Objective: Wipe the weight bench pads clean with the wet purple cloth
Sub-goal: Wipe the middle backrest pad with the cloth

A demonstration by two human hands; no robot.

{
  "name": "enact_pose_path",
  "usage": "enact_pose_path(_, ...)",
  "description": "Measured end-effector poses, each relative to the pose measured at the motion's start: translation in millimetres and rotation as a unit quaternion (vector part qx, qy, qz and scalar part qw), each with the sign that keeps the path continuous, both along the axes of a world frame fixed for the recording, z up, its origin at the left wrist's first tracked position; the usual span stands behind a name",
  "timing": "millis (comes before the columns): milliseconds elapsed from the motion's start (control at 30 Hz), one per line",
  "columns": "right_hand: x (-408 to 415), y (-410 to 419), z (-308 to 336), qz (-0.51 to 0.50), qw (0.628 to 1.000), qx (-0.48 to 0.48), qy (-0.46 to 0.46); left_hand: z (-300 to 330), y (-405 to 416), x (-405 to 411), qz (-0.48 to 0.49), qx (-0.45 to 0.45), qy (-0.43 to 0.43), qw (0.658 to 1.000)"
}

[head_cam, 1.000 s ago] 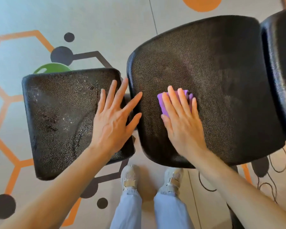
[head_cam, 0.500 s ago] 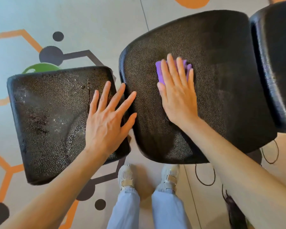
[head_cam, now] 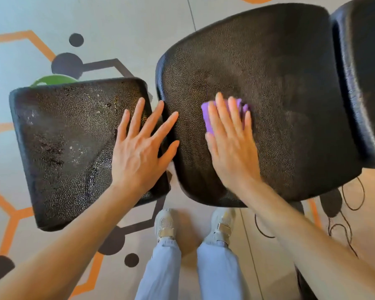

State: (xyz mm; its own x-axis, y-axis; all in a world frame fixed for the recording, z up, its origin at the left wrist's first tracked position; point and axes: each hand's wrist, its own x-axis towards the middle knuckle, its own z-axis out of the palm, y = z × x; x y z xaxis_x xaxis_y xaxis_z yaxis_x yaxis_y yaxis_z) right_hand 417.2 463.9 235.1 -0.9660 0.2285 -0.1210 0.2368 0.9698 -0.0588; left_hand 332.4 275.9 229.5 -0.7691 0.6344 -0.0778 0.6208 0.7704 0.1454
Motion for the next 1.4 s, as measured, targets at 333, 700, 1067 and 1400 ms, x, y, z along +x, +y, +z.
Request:
enact_pose_path(333, 10.2, -50.8, -4.4, -0.003, 0.998, -0.058, 0.003, 0.5, 1.5, 2.3, 0.007, 0.013, 0.004, 1.0)
enact_pose_path(700, 56.0, -59.0, -2.0, 0.11, 0.993, -0.034, -0.003, 1.9, 1.6, 2.1, 0.006, 0.009, 0.0, 1.0)
enact_pose_path(1067, 68.9, -45.2, -4.6, 0.189, 0.982, -0.02, -0.013, 3.5, 1.3, 2.7, 0.005, 0.006, -0.003, 1.0)
enact_pose_path(1400, -4.4, 2.3, 3.0, -0.015, 1.0, -0.018, 0.002, 5.4, 0.8, 1.4, 0.004, -0.005, -0.021, 1.0)
